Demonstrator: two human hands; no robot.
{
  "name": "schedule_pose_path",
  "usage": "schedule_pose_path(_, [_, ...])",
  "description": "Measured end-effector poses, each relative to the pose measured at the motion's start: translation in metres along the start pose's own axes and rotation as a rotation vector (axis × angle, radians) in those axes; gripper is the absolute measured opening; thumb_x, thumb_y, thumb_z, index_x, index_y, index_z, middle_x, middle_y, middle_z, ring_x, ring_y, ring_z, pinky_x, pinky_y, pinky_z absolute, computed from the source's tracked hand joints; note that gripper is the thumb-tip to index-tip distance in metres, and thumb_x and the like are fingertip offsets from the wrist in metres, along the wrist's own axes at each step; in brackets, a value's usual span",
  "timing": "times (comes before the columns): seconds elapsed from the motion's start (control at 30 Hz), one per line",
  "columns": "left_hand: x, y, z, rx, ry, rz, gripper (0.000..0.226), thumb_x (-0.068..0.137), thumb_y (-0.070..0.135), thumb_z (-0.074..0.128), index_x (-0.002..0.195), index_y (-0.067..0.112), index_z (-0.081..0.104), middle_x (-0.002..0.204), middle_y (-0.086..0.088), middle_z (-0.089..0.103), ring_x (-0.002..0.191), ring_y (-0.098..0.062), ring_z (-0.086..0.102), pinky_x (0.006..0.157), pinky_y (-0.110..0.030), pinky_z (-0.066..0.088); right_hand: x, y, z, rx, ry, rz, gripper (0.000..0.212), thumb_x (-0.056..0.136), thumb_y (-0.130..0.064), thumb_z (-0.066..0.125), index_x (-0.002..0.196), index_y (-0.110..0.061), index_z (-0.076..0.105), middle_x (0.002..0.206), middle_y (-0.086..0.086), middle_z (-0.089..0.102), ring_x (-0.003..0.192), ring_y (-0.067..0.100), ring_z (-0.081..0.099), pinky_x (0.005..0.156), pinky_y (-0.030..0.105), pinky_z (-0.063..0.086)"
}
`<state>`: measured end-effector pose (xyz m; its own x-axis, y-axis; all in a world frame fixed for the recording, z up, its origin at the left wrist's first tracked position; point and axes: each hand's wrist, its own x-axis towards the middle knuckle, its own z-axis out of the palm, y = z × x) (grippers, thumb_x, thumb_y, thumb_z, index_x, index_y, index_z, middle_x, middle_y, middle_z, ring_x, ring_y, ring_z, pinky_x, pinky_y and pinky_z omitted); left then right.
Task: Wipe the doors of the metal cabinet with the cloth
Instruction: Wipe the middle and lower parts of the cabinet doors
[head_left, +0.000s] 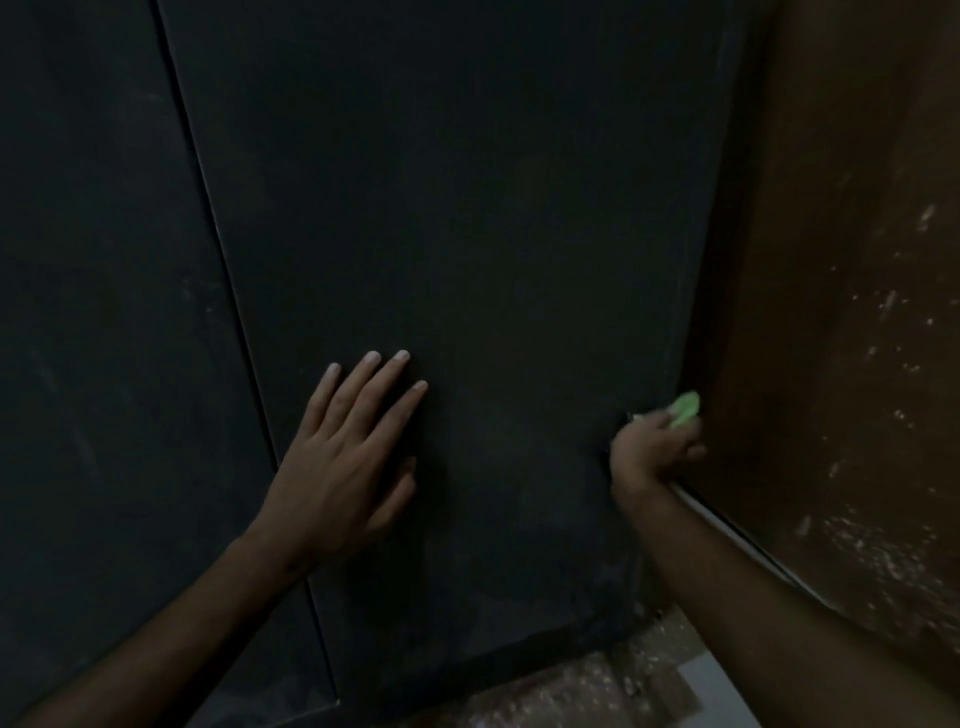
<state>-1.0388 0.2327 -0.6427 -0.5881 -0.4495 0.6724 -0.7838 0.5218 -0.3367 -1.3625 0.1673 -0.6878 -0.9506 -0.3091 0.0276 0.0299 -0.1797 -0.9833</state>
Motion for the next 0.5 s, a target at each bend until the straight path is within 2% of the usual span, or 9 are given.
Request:
schedule_pose_path(0.07, [0.0, 0.003, 0.003, -0.005, 0.003, 0.009, 0.07, 0.091, 0.043, 0.048, 0.152, 0.009, 0.042, 0.165, -0.016, 0.023, 0.155, -0.032, 0.016, 0.123, -0.057, 0.017, 0.0, -0.035, 0.01, 0.014, 0.008, -0.318, 0.048, 0.101, -0.026, 0.046, 0.143, -0.003, 0.045, 0.134, 0.026, 0.044, 0.122, 0.033, 0.044, 0.101, 0.028, 0.028])
schedule_pose_path(0.13, [0.001, 0.007, 0.004, -0.01, -0.005, 0.015, 0.069, 0.091, 0.043, 0.048, 0.152, 0.01, 0.042, 0.165, -0.016, 0.023, 0.155, -0.032, 0.016, 0.123, -0.057, 0.017, 0.0, -0.039, 0.011, -0.071, 0.019, -0.626, 0.049, 0.102, -0.029, 0.045, 0.142, -0.001, 0.047, 0.126, 0.026, 0.048, 0.115, 0.029, 0.044, 0.1, 0.031, 0.033])
schedule_pose_path(0.17, [0.002, 0.008, 0.004, -0.012, -0.007, 0.018, 0.069, 0.091, 0.043, 0.048, 0.151, 0.01, 0.042, 0.165, -0.016, 0.024, 0.154, -0.032, 0.017, 0.123, -0.057, 0.017, -0.001, -0.025, 0.008, -0.108, 0.021, -0.661, 0.048, 0.102, -0.027, 0.046, 0.141, 0.001, 0.047, 0.126, 0.027, 0.049, 0.115, 0.03, 0.045, 0.101, 0.033, 0.035])
schedule_pose_path(0.2, [0.003, 0.009, 0.004, -0.017, -0.002, 0.021, 0.069, 0.091, 0.042, 0.048, 0.151, 0.009, 0.043, 0.164, -0.016, 0.025, 0.154, -0.032, 0.018, 0.123, -0.057, 0.017, -0.001, -0.003, 0.001, -0.131, 0.01, -0.59, 0.046, 0.103, -0.025, 0.046, 0.141, 0.002, 0.047, 0.129, 0.029, 0.048, 0.118, 0.033, 0.046, 0.102, 0.036, 0.037])
schedule_pose_path(0.3, [0.005, 0.012, 0.002, -0.023, 0.025, 0.031, 0.068, 0.091, 0.042, 0.048, 0.15, 0.009, 0.045, 0.164, -0.017, 0.026, 0.154, -0.033, 0.019, 0.123, -0.056, 0.017, -0.007, 0.042, -0.019, -0.106, 0.023, 0.023, 0.045, 0.106, -0.028, 0.039, 0.143, -0.002, 0.044, 0.139, 0.03, 0.04, 0.124, 0.045, 0.045, 0.101, 0.041, 0.035])
schedule_pose_path(0.33, [0.006, 0.012, 0.003, -0.026, 0.036, 0.034, 0.067, 0.091, 0.041, 0.048, 0.15, 0.009, 0.045, 0.163, -0.017, 0.027, 0.153, -0.033, 0.019, 0.123, -0.056, 0.017, -0.006, 0.036, -0.015, -0.067, 0.017, 0.081, 0.045, 0.106, -0.027, 0.039, 0.144, -0.002, 0.043, 0.14, 0.03, 0.039, 0.125, 0.045, 0.044, 0.101, 0.039, 0.034])
schedule_pose_path(0.37, [0.006, 0.012, 0.004, -0.026, 0.044, 0.038, 0.067, 0.091, 0.041, 0.049, 0.149, 0.009, 0.045, 0.163, -0.017, 0.027, 0.153, -0.033, 0.02, 0.122, -0.056, 0.018, -0.001, 0.021, -0.006, -0.035, 0.008, 0.015, 0.045, 0.105, -0.025, 0.042, 0.144, -0.003, 0.043, 0.139, 0.03, 0.039, 0.125, 0.043, 0.044, 0.101, 0.035, 0.033])
schedule_pose_path(0.4, [0.006, 0.013, 0.005, -0.023, 0.047, 0.043, 0.066, 0.09, 0.04, 0.05, 0.149, 0.009, 0.046, 0.163, -0.017, 0.028, 0.153, -0.033, 0.021, 0.122, -0.056, 0.018, 0.004, 0.0, 0.003, -0.003, 0.018, -0.127, 0.046, 0.104, -0.024, 0.045, 0.144, -0.002, 0.044, 0.136, 0.029, 0.041, 0.124, 0.04, 0.045, 0.101, 0.032, 0.032])
schedule_pose_path(0.5, [0.004, 0.014, 0.011, -0.02, 0.043, 0.049, 0.066, 0.09, 0.04, 0.051, 0.148, 0.009, 0.047, 0.163, -0.016, 0.029, 0.153, -0.033, 0.021, 0.123, -0.056, 0.018, 0.005, -0.032, 0.015, -0.06, 0.068, -0.639, 0.049, 0.101, -0.029, 0.046, 0.143, -0.002, 0.047, 0.125, 0.024, 0.049, 0.115, 0.027, 0.046, 0.1, 0.028, 0.034])
